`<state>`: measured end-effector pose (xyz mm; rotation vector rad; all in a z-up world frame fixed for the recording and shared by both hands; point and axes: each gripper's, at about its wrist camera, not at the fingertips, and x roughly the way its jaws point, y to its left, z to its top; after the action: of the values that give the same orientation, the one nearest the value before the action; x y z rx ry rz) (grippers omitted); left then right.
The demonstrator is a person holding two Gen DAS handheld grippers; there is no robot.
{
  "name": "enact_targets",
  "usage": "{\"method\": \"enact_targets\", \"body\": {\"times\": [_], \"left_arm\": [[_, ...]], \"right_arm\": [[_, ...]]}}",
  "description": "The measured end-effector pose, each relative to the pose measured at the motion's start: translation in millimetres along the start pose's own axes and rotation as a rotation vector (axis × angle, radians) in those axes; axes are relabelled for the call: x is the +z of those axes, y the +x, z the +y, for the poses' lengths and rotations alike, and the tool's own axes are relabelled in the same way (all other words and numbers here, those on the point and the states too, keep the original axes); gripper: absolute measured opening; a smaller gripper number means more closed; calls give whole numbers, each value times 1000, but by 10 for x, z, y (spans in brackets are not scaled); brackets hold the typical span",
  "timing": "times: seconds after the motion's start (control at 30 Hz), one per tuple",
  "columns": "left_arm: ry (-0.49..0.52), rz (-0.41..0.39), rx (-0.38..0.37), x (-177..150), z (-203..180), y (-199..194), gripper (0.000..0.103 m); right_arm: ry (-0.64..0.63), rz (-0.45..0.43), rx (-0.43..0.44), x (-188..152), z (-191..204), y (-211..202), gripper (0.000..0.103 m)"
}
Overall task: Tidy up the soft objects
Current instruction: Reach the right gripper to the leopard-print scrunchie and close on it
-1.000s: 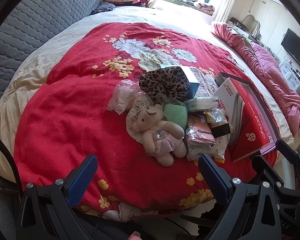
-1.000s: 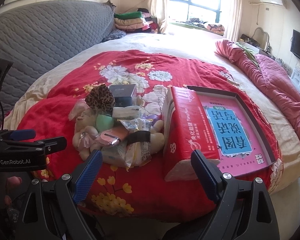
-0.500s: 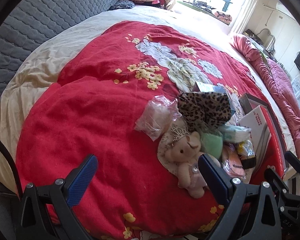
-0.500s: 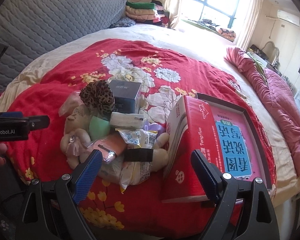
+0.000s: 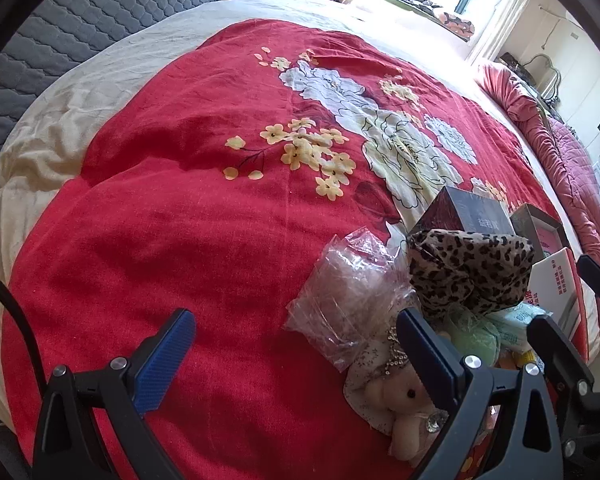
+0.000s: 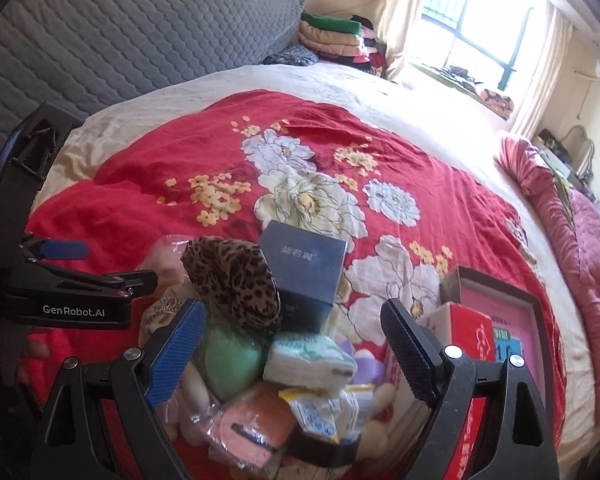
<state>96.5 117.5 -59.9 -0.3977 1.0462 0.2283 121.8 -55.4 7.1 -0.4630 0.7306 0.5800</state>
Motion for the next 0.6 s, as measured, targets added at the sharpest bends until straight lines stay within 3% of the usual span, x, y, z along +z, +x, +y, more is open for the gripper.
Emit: {"method": "enact_targets", "body": {"times": [0.1,0.2,0.3,0.33,0.5,0.6], "left_arm": [[13,-4,-9,27,-12,30,101],[16,-1,-24,59,-6,69,98],[13,10,-46,78,19,120,95],[10,12,-54,85,26,135,94],[18,31,-98,110,-20,217,86],[24,42,-136,125,-60,264,79]], "right_arm": [[-61,5,10,53,66,139,82],[-105,39,29,74,120,303,62],[-145,48,21,69,189,406,52],[-153,47,26,66,212,425,43],[-81,15,114,29,161,403,11],[-20,-10,143,2,77,356,7]]}}
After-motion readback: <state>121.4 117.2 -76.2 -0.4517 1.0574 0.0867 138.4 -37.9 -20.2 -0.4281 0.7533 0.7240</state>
